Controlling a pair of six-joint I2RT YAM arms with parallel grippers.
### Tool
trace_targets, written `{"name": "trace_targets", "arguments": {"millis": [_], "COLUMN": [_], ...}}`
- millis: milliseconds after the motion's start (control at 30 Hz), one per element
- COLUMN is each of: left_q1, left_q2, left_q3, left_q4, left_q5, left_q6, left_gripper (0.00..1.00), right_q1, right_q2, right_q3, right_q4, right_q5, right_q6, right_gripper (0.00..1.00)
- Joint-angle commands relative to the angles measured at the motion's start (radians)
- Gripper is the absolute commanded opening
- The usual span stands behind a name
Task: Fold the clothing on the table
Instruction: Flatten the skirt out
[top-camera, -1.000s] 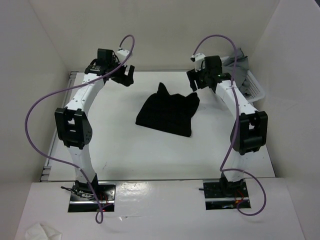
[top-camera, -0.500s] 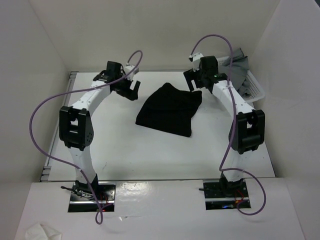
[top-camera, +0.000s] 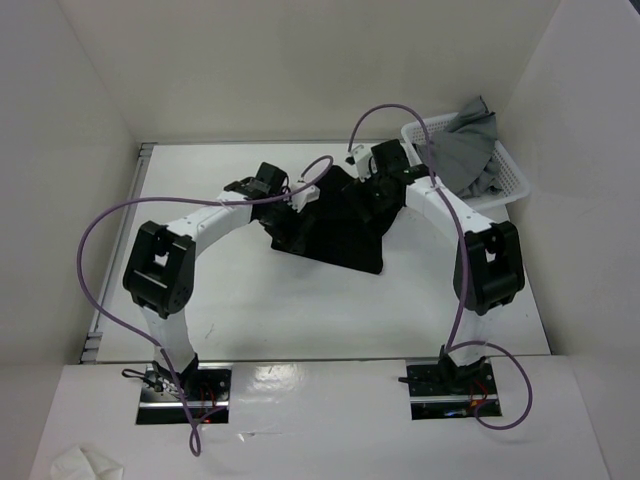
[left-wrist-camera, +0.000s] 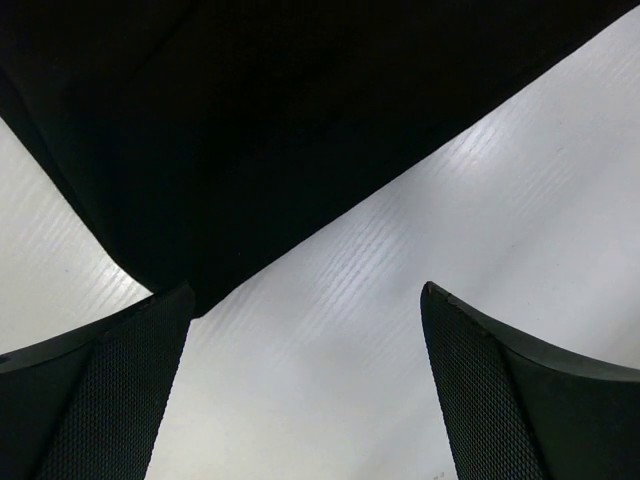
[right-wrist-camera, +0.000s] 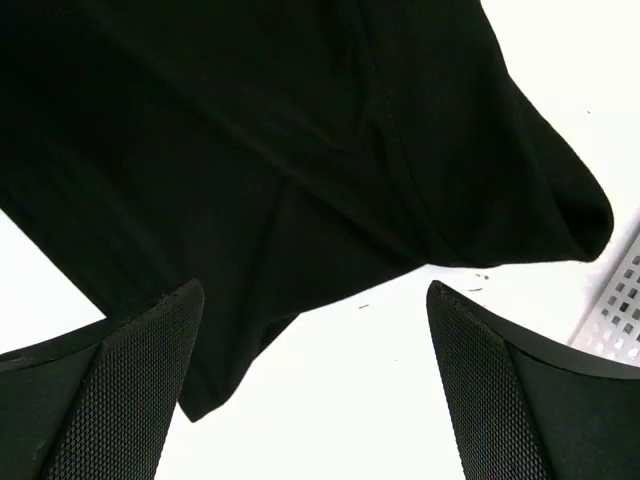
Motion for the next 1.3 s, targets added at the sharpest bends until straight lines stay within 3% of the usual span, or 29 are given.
{"name": "trace_targets", "arguments": {"millis": [0, 167, 533, 833, 1267], "left_q1": [-0.018, -0.029, -0.047, -0.056, -0.065], "left_q2": [-0.025, 0.013, 0.105, 0.159, 0.168], "left_q3": [-0.003, 0.017, 0.026, 0.045, 0.065], "left_q4": [0.059, 0.082, 0.174, 0.211, 0.172], "left_q5": [0.017, 0.008, -0.001, -0.001, 0.008], "left_q6": [0.003, -0.007, -0.059, -0.099, -0.099], "left_gripper": [1.00, 1.00, 1.00, 1.00, 1.00], "right_q1": [-0.007, -0.007, -0.007, -0.086, -0.106], "right_q2": [-0.007, 0.067, 0.214, 0.309, 0.297], "right_q3": [0.005, 0.005, 0.179, 0.311, 0.334], "right_q4": [0.022, 0.042, 0.030, -0.002, -0.051], "right_q5": [0.005, 0.005, -0.004, -0.055, -0.155], "right_q6": [-0.010, -0.001, 0.027, 0.077, 0.096], "right_gripper": [0.96, 0.96, 0.96, 0.96, 0.96]}}
